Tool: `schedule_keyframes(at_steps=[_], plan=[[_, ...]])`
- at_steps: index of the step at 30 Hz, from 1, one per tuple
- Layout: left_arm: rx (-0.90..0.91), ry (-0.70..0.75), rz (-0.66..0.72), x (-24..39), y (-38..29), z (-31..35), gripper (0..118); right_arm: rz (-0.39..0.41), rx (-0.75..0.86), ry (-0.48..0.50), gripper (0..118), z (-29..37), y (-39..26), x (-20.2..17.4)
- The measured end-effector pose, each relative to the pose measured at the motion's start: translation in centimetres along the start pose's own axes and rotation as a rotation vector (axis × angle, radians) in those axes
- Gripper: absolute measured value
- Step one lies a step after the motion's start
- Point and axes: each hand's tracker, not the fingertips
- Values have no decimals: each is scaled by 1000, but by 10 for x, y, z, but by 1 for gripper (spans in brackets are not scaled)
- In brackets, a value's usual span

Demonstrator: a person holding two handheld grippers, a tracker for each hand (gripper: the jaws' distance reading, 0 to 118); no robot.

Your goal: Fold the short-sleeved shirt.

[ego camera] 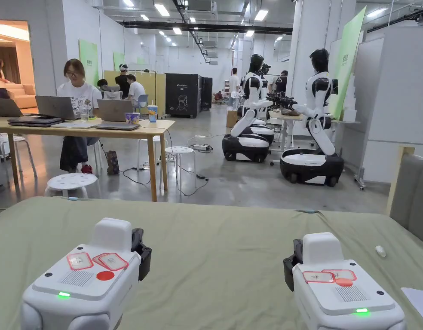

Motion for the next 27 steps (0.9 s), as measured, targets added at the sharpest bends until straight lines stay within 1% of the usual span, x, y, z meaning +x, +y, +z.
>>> schedule_keyframes(at_steps=[2,3,4,5,6,7,9,10,11,12,13,14,15,16,18,19,20,21,25,27], plan=[[-1,-6,18,-2,-6,7,0,-22,-9,-5,0,-4,-5,-1],[1,-12,13,-2,-8,8,0,-39,-14,8,0,-4,-7,-1],[-2,-17,2,0,-8,10,1,-36,-14,12,0,-4,-9,-3],[-6,-14,-9,1,-8,11,5,-35,-17,10,0,-4,-10,-5],[-7,-12,-10,0,-8,10,6,-35,-19,4,1,-6,-7,-7],[-6,-11,-9,-2,-9,10,9,-37,-18,6,5,-5,-8,-8],[3,-12,-2,-1,-9,14,25,-41,-18,13,34,-4,-7,-11],[4,-13,-4,-1,-9,14,36,-39,-22,15,49,-4,-7,-13],[4,-12,-7,-1,-10,14,52,-36,-25,20,64,-3,-7,-14],[5,-7,-11,-2,-12,13,61,-35,-27,28,69,-3,-7,-15],[8,-4,-10,-2,-14,13,61,-36,-28,31,69,-2,-7,-16],[13,0,-6,-3,-15,14,64,-36,-26,32,70,-2,-7,-18],[18,3,-5,-4,-17,14,69,-39,-25,35,73,-1,-6,-18],[24,4,-6,-4,-17,15,76,-51,-25,39,78,-1,-6,-19],[18,3,-20,-4,-18,14,103,-110,-31,42,108,-2,-8,-19],[13,2,-28,-4,-18,14,116,-141,-36,54,118,-2,-8,-19],[24,1,-27,-7,-20,16,118,-159,3,86,118,-1,-10,-20],[25,4,-19,-8,-19,17,118,-174,-5,100,118,-2,-10,-21],[20,12,0,-15,-20,17,118,-145,-12,97,118,-1,-6,-30],[30,22,-3,-19,-22,19,118,-122,-27,73,118,-12,-7,-31]])
